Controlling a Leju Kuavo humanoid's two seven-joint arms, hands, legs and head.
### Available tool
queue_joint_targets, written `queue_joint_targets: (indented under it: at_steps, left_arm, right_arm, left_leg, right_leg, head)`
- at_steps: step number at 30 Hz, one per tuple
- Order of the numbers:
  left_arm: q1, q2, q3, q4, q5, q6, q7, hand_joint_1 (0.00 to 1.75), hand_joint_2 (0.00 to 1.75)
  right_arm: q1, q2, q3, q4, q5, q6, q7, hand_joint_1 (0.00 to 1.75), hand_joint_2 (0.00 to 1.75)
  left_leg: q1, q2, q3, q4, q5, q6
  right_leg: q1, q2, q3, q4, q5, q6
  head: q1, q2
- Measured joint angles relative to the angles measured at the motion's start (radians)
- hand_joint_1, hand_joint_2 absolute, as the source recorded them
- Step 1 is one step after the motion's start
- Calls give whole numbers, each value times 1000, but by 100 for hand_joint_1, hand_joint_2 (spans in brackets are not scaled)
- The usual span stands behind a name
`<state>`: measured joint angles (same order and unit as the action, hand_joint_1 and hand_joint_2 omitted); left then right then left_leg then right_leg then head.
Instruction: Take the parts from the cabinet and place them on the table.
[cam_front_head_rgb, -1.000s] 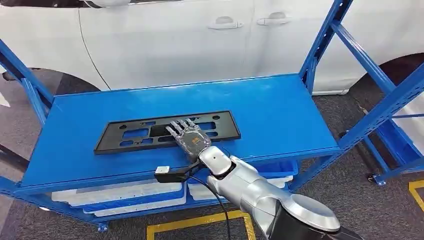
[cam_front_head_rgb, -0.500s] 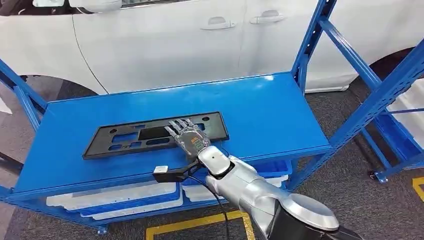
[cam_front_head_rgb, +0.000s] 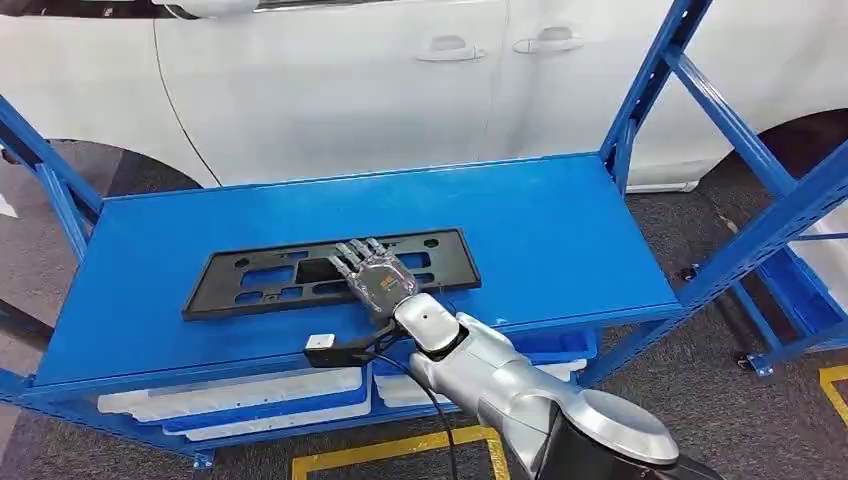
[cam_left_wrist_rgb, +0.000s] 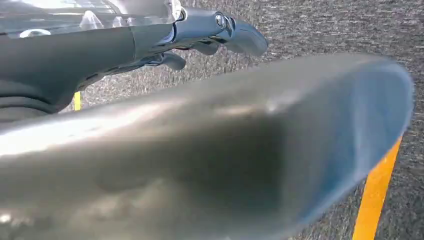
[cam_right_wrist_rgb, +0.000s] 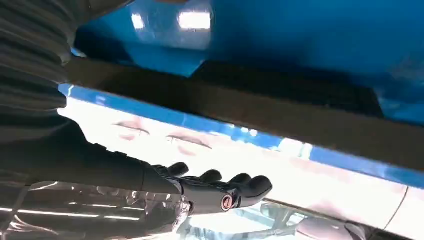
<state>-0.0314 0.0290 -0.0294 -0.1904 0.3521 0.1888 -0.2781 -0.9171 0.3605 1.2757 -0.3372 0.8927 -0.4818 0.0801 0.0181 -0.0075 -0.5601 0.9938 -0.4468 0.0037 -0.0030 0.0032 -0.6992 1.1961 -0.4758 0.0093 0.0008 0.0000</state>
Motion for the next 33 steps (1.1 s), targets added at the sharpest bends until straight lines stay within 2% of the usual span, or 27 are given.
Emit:
queue_joint_targets:
  at_steps: [1, 2, 3, 4, 6, 8, 9, 11, 12, 13, 14, 15, 16, 17, 18, 19, 21, 23, 24, 26, 27, 28, 29, 30, 31, 32, 33]
  left_arm:
    - [-1, 0, 0, 0, 0, 0, 0, 0, 0]
    - [-1, -1, 0, 0, 0, 0, 0, 0, 0]
    - [-2, -4, 0, 0, 2, 0, 0, 0, 0]
    - [-3, -4, 0, 0, 2, 0, 0, 0, 0]
    - [-3, -4, 0, 0, 2, 0, 0, 0, 0]
    - [-3, -5, 0, 0, 3, 0, 0, 0, 0]
    - [-3, -6, 0, 0, 3, 0, 0, 0, 0]
    - [-3, -4, 0, 0, 3, 2, 0, 0, 0]
    - [-3, -4, 0, 0, 3, 2, 0, 0, 0]
    - [-2, -4, 0, 0, 3, 2, 0, 0, 0]
    - [1, -4, 0, 0, 2, 2, 0, 0, 0]
    - [2, -4, 0, 0, 1, 3, 1, 0, 0]
    - [1, -4, 0, 0, -1, 4, 1, 0, 0]
    - [1, -4, 0, 0, -3, 7, 1, 0, 0]
    - [2, -4, 0, 2, -2, 9, 2, 0, 0]
    - [-2, -4, 0, 2, -1, 10, 1, 0, 0]
    - [-3, -4, 0, 2, -2, 17, 5, 0, 0]
    - [-2, -6, 0, 2, -2, 20, 9, 0, 0]
    - [-2, -6, 0, 2, -1, 21, 11, 0, 0]
    - [-4, -6, 0, 2, -1, 21, 14, 0, 0]
    - [-4, -6, 0, 2, -1, 21, 15, 0, 0]
    - [-4, -6, 0, 2, -1, 21, 15, 0, 0]
    - [-3, -6, 0, 2, -1, 21, 15, 0, 0]
    - [-2, -6, 0, 2, -1, 21, 15, 0, 0]
    - [-2, -7, 0, 2, -1, 19, 15, 0, 0]
    - [-3, -8, 0, 2, -1, 18, 14, 0, 0]
    - [-3, -8, 0, 2, -1, 18, 11, 0, 0]
  right_arm:
    - [-1, 0, 0, 0, 0, -1, 0, 0, 175]
    - [-1, 0, 0, 0, 0, -2, 0, 0, 175]
    - [-2, 0, 0, 0, 0, -3, 0, 0, 175]
    - [-2, 0, 0, 0, 0, -3, 0, 0, 175]
    - [-2, 0, 0, 0, 0, -4, 0, 0, 175]
    - [-3, 1, 0, -1, 0, -5, 0, 0, 175]
    - [-5, 1, 0, -1, 0, -6, 0, 0, 175]
    - [-2, 2, 0, -1, 0, -7, 0, 0, 175]
    - [0, 2, 0, -1, 0, -7, 0, 0, 175]
    - [2, 2, 0, -1, 0, -7, 0, 0, 175]
    - [3, 2, 0, -1, 0, -7, 0, 0, 175]
    - [3, 2, 0, -1, 0, -7, -1, 0, 175]
    - [2, 2, 0, -1, 0, -7, -1, 0, 175]
    - [2, 2, 0, -1, 0, -7, -2, 0, 175]
    - [1, 2, 0, 0, 0, -7, -2, 0, 175]
    - [1, 2, 0, -1, -2, -7, -3, 0, 175]
    - [1, 2, 0, -1, -6, -7, -5, 0, 175]
    - [1, 3, 0, -2, -11, -6, -10, 0, 175]
    - [0, 3, 0, -3, -13, -4, -12, 0, 175]
    - [2, 2, 0, -4, -15, 5, -16, 0, 175]
    - [5, 2, 0, -4, -16, 10, -20, 0, 175]
    - [7, 2, 0, -5, -16, 10, -25, 0, 175]
    - [8, 2, 0, -6, -18, 13, -29, 0, 175]
    - [7, 2, 0, -9, -20, 18, -34, 10, 175]
    - [7, 2, 0, -12, -24, 28, -42, 140, 175]
    - [7, 2, 0, -17, -27, 39, -47, 175, 175]
    - [6, 2, 0, -20, -29, 47, -54, 175, 175]
  left_leg:
    - [-1, -1, 7, 0, -4, -3]
    - [-1, -1, 12, 0, -9, -5]
    - [-6, 0, 9, 2, -12, -11]
    - [-5, -1, 6, 2, -13, -16]
    - [0, 1, 12, -7, -15, -30]
    - [1, 2, 13, 8, -29, -40]
    - [2, 2, -13, 62, -57, -44]
    - [2, 2, -105, 235, -127, -52]
    - [2, 2, -146, 302, -143, -54]
    - [2, 2, -167, 325, -134, -55]
    - [2, 2, -162, 295, -98, -55]
    - [2, 2, -133, 222, -44, -53]
    - [2, 2, -91, 121, 14, -49]
    - [2, 3, -54, 29, 57, -43]
    - [-5, 3, -40, 13, 38, -37]
    - [-6, 1, -39, 3, 37, -29]
    - [-8, 1, -43, 5, 33, -20]
    - [3, 2, -34, -8, 37, -10]
    - [3, 3, -33, -8, 36, -3]
    - [2, 4, -34, -8, 32, 2]
    - [2, 4, -34, -7, 31, 3]
    - [2, 4, -33, -6, 30, 2]
    - [2, 3, -31, -5, 28, 1]
    - [2, 2, -28, -4, 25, -1]
    - [3, 1, -24, -2, 23, -4]
    - [3, 0, -21, -1, 20, -8]
    - [-2, 0, -22, 2, 16, -13]
  right_leg:
    - [1, 0, 47, -101, 50, -7]
    - [5, 0, 82, -185, 71, -16]
    - [11, -2, 89, -192, 60, -19]
    - [10, -1, 87, -194, 61, -19]
    - [17, 2, 87, -194, 57, -29]
    - [5, 2, 107, -218, 62, -37]
    - [4, 0, 112, -219, 59, -42]
    - [7, -2, 119, -219, 53, -49]
    - [8, -2, 121, -218, 49, -50]
    - [9, -1, 125, -218, 45, -50]
    - [9, 1, 131, -217, 40, -50]
    - [9, 3, 139, -215, 34, -49]
    - [10, 4, 147, -212, 27, -47]
    - [10, 3, 152, -210, 20, -43]
    - [17, 4, 151, -205, 16, -37]
    - [17, 5, 146, -203, 16, -34]
    - [15, 4, 146, -207, 14, -27]
    - [14, 5, 145, -195, 0, -14]
    - [14, 3, 125, -152, -27, -9]
    - [6, 3, 35, 22, -105, -1]
    - [3, 2, -10, 103, -130, 2]
    - [0, 2, -35, 140, -130, 4]
    - [-4, 2, -33, 122, -104, 5]
    - [-5, 2, -8, 62, -62, 5]
    - [-7, 2, 36, -35, -9, 2]
    - [-7, 1, 84, -136, 36, -2]
    - [-4, 1, 108, -188, 33, -7]
  head:
    - [0, 0]
    - [0, 0]
    - [-5, 0]
    - [-4, 0]
    - [-4, 0]
    - [-5, 0]
    - [-9, 0]
    - [-8, 0]
    - [-8, 0]
    - [-8, 0]
    - [-8, 0]
    - [-8, 0]
    - [-8, 0]
    - [-8, 0]
    - [-7, 0]
    - [-8, 0]
    - [-7, 0]
    - [-8, 0]
    - [-3, 0]
    - [-4, 0]
    - [-3, 0]
    - [-3, 0]
    - [-3, 0]
    - [-3, 0]
    - [-3, 0]
    - [-3, 0]
    - [-3, 0]
